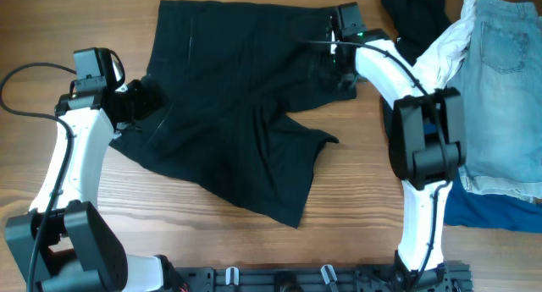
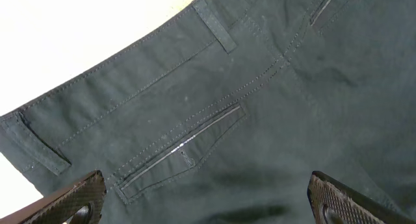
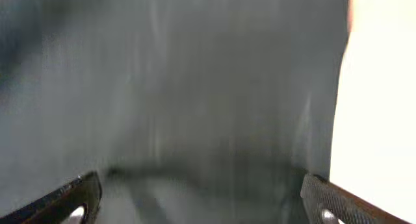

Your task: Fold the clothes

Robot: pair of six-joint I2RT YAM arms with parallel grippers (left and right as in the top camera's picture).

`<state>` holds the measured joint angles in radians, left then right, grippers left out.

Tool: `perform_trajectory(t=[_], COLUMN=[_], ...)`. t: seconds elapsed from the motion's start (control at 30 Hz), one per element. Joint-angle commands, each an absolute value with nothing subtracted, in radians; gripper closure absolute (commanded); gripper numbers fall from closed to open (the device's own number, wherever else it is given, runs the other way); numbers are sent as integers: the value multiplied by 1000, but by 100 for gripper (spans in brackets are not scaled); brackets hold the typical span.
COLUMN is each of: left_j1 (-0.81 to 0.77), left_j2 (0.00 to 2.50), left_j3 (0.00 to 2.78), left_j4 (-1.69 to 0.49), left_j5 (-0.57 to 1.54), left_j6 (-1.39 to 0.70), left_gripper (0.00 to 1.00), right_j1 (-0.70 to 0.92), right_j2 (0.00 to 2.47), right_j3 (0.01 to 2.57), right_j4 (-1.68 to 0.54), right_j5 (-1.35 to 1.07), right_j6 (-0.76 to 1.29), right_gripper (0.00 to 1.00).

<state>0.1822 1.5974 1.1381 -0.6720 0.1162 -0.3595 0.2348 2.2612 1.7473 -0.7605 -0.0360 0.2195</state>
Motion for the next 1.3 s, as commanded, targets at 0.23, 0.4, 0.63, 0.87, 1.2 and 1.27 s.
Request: perform_trajectory(t=[0.23,0.4,0.63,0.87,1.2,1.27], left_j1=[178,178,177,175,174,174], left_j2=[1603,1606,1633,1663,1682,1682], left_j3=[1143,1125,1090,1069,1063,1063], left_j4=[-724,-729,-712,-704,-700,-700], left_j5=[102,102,99,99,99,99], left_j6=[-343,-343,-340,-340,-340,-340], left_gripper=[0,0,0,0,7,8], right_j1=[262,285,284,284,252,229], right_j2=[1980,1980,1980,1980,1935,1934], right_j3=[1679,1449,1233,1230,1230,1230], right_j4=[-1210,-1092,-856,-818,-821,-801], right_j5=[-205,-222,-287,-299,-232,-97], right_j6=[208,209,243,238,239,250], right_gripper=[0,1,4,33,96,96])
